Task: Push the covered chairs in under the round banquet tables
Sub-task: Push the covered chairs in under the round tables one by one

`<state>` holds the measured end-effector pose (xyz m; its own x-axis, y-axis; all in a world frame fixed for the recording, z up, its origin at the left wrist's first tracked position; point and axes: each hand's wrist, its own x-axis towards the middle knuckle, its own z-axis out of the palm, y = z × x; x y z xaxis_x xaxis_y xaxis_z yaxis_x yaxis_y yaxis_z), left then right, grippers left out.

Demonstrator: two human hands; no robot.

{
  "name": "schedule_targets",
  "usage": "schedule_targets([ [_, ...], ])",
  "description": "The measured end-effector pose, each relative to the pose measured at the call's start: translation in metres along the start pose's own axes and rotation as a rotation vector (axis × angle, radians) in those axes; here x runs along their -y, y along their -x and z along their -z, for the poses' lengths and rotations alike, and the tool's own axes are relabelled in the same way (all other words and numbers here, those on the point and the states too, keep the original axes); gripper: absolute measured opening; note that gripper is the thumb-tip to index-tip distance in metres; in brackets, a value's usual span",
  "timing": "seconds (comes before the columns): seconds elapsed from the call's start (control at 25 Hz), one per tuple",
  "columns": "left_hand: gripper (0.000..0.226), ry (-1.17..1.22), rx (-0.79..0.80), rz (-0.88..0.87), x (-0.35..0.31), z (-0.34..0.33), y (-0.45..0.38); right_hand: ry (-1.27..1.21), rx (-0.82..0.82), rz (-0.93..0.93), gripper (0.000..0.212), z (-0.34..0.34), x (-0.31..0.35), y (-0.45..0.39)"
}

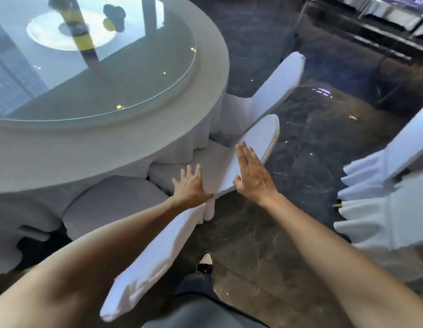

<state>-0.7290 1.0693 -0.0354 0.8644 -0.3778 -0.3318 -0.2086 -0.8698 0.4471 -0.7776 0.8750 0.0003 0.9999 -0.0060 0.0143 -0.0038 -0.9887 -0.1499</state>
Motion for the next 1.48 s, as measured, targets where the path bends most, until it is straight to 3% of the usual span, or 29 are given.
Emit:
schedule_targets([
  [0.12, 0.104, 0.033, 0.046, 0.109, -0.008, -0.003, -0.020, 0.160, 0.085, 0.162, 0.082, -0.002, -0.039, -0.032],
  [0.2, 0.101, 0.046, 0.075, 0.202, -0.013, -0.008, -0.027, 0.270, 0.229, 0.204, 0.078, -0.010, -0.064, -0.047],
  [0.32, 0.076, 0.013, 0.175, 0.316, -0.016, -0.013, -0.030, 0.465, 0.393, 0.272, 0.068, -0.029, -0.100, -0.059],
  [0.44, 0.046, 0.070, 0.234, 0.412, -0.030, -0.018, -0.023, 0.568, 0.437, 0.486, 0.045, -0.035, -0.138, -0.070],
  [0.64, 0.034, -0.014, 0.132, 0.670, -0.053, -0.045, 0.001, 0.533, 0.445, 0.741, 0.037, -0.041, -0.172, -0.104],
  [0.84, 0.029, -0.189, 0.065, 0.798, -0.058, -0.063, 0.012, 0.586, 0.387, 0.702, 0.047, -0.035, -0.185, -0.129],
  [0.96, 0.028, -0.245, 0.050, 0.887, -0.055, -0.070, 0.004, 0.600, 0.431, 0.702, 0.037, -0.037, -0.179, -0.131],
  [1.08, 0.025, -0.292, 0.044, 0.890, -0.051, -0.074, -0.005, 0.609, 0.466, 0.767, 0.026, -0.036, -0.174, -0.137],
  [1.48, 0.024, -0.255, -0.017, 0.871, -0.039, -0.068, -0.006, 0.553, 0.491, 0.787, 0.020, -0.048, -0.093, -0.157],
])
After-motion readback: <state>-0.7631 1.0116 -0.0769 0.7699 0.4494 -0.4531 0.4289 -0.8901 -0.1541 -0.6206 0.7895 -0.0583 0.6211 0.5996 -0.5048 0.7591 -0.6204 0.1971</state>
